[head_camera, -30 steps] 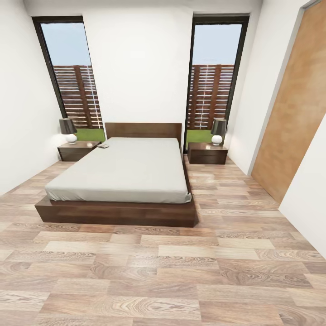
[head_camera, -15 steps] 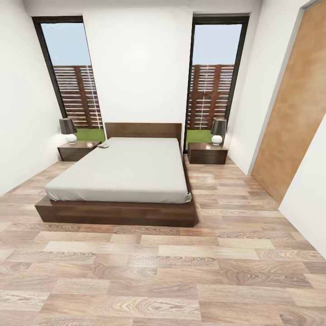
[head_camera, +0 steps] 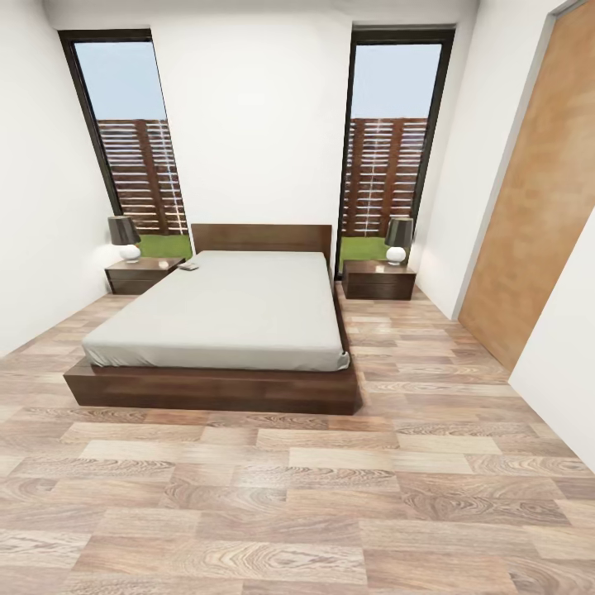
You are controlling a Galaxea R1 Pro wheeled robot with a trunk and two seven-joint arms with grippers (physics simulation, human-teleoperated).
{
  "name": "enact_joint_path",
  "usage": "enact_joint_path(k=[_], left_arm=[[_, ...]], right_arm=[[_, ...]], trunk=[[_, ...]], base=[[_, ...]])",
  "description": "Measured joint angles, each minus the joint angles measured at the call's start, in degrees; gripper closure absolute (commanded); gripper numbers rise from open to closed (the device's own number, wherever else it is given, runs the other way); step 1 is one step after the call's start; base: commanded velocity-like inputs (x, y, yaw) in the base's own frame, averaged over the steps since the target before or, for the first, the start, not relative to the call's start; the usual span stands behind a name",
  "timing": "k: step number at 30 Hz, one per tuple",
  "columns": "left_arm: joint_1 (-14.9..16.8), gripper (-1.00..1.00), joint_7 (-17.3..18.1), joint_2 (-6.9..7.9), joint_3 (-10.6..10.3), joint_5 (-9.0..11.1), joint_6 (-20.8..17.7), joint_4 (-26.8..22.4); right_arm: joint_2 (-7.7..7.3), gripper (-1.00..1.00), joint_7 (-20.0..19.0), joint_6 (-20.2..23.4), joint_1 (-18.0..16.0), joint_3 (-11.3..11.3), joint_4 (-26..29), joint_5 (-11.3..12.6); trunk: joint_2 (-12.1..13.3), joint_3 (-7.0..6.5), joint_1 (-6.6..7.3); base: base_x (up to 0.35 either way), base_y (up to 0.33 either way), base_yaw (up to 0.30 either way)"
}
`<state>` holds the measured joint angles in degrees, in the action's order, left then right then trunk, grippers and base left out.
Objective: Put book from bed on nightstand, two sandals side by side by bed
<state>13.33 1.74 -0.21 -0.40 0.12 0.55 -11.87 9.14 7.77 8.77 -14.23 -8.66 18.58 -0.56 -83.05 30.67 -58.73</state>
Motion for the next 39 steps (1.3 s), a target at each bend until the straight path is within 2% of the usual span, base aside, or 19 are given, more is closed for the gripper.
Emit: enact_joint_path(k=[10,15,20,25,29,39], left_arm=[[0.1,-1.00,0.2,-0.02,0.0,0.0,-0.2,-1.4],[0.2,-1.00,0.2,-0.05,0.0,0.0,-1.6,-3.8],[0.2,-1.00,0.3,-0.01,0.0,0.0,-5.0,-7.6],[0.2,-1.00,0.3,0.01,0.0,0.0,-9.3,-13.2],[0.1,-1.00,0.4,-0.01,0.1,0.0,-11.6,-16.3],[0.2,-1.00,0.4,-0.04,0.1,0.1,-16.0,-23.6]], right_arm=[[0.09,-1.00,0.0,0.0,0.0,-0.7,0.7,0.0],[-0.03,-1.00,0.0,0.1,-0.4,-0.8,2.5,0.1],[-0.18,-1.00,0.0,1.3,-1.6,-0.8,3.9,0.4],[-0.33,-1.00,0.1,5.6,-4.3,-0.6,4.7,0.6],[-0.37,-1.00,0.1,7.0,-5.6,-0.5,4.9,0.7],[-0.40,-1.00,0.2,8.2,-7.8,0.1,5.1,0.8]], trunk=[[0.0,0.00,0.00],[0.0,0.00,0.00],[0.0,0.00,0.00],[0.0,-0.01,0.00],[0.0,-0.01,0.00],[0.0,-0.01,0.00]], base=[[0.000,0.000,0.000],[0.000,0.000,0.000],[0.000,0.000,0.000],[0.000,0.000,0.000],[0.000,0.000,0.000],[0.000,0.000,0.000]])
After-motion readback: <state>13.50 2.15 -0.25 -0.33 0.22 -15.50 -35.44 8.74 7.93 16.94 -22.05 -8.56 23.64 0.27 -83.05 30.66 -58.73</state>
